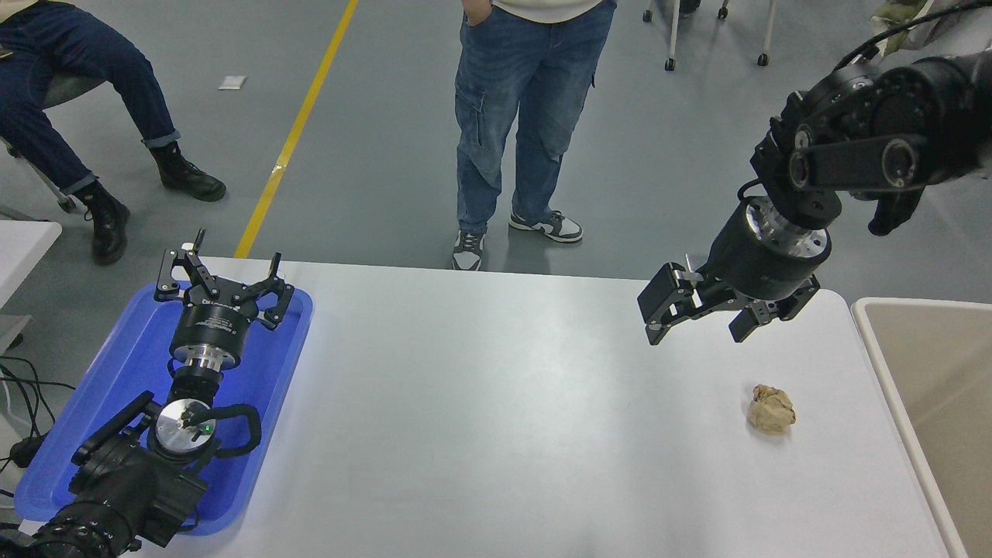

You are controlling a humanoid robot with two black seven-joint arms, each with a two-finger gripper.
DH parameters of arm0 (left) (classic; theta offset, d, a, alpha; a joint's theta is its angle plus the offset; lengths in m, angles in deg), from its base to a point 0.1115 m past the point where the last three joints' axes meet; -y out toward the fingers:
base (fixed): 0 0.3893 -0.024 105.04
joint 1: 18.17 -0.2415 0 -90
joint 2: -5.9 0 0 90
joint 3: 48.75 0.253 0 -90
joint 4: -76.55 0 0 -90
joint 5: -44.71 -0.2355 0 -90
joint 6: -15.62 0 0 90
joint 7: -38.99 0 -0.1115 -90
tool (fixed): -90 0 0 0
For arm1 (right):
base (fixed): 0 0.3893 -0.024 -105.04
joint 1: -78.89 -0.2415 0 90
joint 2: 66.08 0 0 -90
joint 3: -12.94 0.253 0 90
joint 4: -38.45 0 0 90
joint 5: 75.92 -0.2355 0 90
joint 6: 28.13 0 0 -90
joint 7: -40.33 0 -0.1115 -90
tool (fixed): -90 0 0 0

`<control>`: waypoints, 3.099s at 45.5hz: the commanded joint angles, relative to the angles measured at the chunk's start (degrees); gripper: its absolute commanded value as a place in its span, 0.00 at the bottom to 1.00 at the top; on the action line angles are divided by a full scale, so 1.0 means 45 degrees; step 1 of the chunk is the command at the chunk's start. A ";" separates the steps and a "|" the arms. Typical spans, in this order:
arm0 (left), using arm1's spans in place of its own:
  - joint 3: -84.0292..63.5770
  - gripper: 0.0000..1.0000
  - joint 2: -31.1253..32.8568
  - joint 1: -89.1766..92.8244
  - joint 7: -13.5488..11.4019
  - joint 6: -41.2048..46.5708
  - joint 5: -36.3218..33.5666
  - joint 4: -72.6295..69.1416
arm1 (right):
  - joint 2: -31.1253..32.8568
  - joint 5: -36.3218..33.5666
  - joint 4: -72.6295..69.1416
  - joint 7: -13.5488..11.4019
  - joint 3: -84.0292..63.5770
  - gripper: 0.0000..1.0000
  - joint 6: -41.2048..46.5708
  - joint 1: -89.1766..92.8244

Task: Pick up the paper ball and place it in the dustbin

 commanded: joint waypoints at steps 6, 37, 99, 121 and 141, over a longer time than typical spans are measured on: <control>0.0007 1.00 -0.0003 0.0001 0.0000 0.0019 0.0000 0.0000 | -0.0024 -0.0032 0.0002 0.0017 -0.0026 1.00 -0.0004 0.0028; -0.0012 1.00 0.0016 0.0001 0.0000 0.0019 0.0000 0.0000 | 0.1497 0.1881 0.0489 0.0037 0.0033 1.00 -0.0804 0.1393; -0.0012 1.00 0.0016 0.0001 0.0000 0.0019 0.0000 0.0000 | 0.4546 0.7840 0.8654 0.0037 0.5619 1.00 -0.4183 1.2098; -0.0012 1.00 0.0016 0.0001 0.0000 0.0019 0.0000 0.0000 | 0.3687 0.7840 0.9494 -0.0041 0.6263 1.00 -0.5258 1.3387; -0.0012 1.00 0.0016 0.0001 0.0000 0.0019 0.0000 0.0000 | 0.3335 0.7917 0.9865 -0.0256 0.6283 0.98 -0.5804 1.4012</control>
